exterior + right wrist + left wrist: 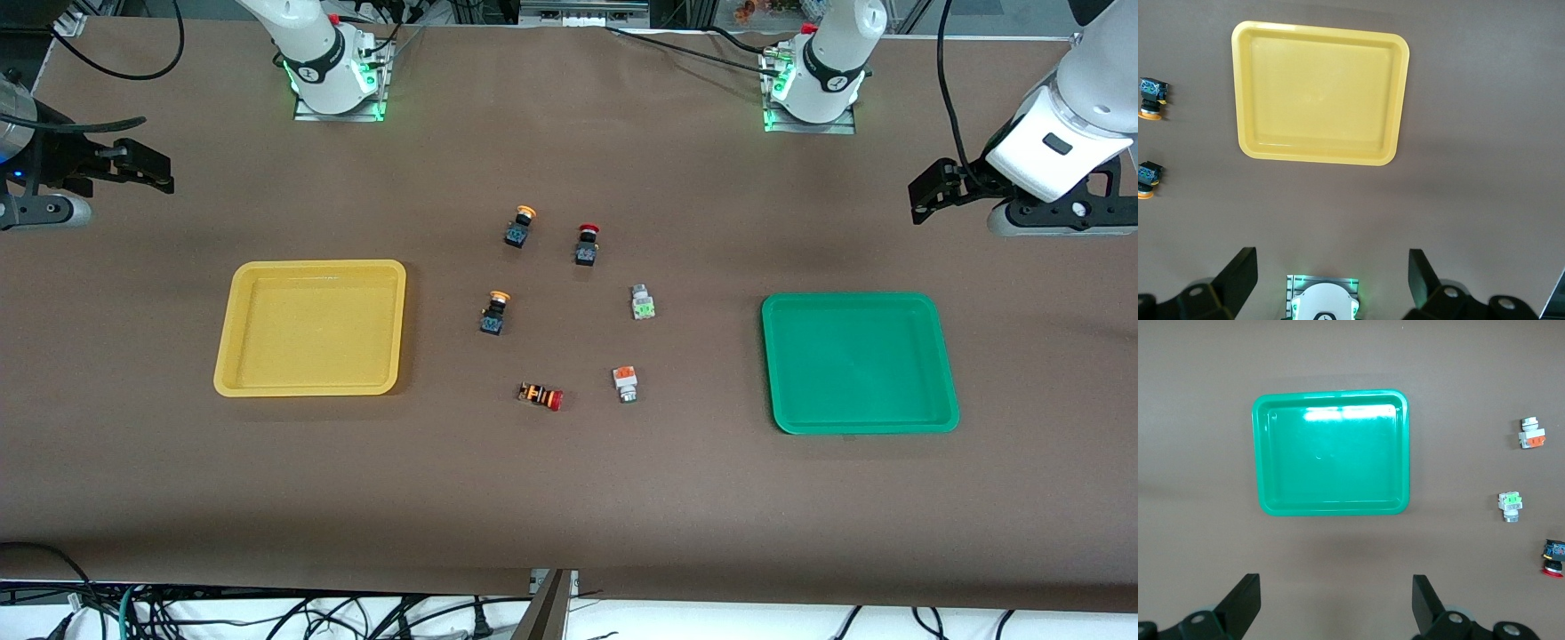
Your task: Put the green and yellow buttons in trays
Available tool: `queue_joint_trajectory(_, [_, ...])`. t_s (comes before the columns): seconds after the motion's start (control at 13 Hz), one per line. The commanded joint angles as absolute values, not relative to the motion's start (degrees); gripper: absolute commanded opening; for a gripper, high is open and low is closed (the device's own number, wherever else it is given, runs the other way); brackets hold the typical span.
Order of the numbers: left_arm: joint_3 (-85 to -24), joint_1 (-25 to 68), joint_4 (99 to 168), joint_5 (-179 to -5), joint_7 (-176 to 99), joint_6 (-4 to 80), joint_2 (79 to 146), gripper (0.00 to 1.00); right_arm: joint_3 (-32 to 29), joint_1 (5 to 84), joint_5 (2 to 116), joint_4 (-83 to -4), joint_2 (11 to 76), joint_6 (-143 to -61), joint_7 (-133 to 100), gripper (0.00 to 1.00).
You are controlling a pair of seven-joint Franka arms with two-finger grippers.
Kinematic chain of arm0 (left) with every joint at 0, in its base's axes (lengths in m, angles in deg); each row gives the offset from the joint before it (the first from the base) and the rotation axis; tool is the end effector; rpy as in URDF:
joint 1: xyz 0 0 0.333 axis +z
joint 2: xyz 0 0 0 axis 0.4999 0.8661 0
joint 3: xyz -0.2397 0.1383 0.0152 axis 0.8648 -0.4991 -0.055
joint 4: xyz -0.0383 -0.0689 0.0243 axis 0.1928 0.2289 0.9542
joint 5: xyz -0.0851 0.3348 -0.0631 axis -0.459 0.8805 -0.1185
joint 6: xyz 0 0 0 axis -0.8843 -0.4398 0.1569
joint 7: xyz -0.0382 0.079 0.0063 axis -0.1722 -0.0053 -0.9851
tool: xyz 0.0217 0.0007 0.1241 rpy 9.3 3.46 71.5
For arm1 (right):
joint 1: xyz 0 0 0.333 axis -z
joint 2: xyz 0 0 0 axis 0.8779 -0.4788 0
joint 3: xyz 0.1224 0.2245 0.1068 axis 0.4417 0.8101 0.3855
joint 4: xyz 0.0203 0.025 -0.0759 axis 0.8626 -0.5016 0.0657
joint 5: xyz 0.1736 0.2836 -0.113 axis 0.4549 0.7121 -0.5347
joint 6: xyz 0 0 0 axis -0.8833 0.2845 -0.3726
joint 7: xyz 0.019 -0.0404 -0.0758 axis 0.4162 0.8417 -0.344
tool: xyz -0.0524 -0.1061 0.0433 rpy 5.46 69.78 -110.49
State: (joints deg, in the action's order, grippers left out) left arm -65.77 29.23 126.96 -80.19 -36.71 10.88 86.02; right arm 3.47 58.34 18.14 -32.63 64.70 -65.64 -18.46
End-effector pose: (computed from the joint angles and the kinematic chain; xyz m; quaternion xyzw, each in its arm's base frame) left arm 0.5015 -0.0633 0.5512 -0.9995 -0.0025 0.0169 0.0283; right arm 0.4985 0.0125 0.5457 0.9937 0.0435 -0.0987 0.0309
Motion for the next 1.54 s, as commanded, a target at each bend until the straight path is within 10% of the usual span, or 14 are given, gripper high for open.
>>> queue_joint_trajectory(0.0, [-65.31, 29.20, 126.46, -78.02, -37.60, 9.88, 85.62, 1.00, 3.64, 58.85, 18.10, -31.79, 64.51, -64.71, -17.50, 1.00])
queue_joint_trajectory(1.46, [-63.28, 28.94, 125.76, -77.84, -37.60, 8.82, 85.79, 1.00, 4.17, 53.32, 20.63, -32.14, 54.77, -71.81, -18.73, 1.00])
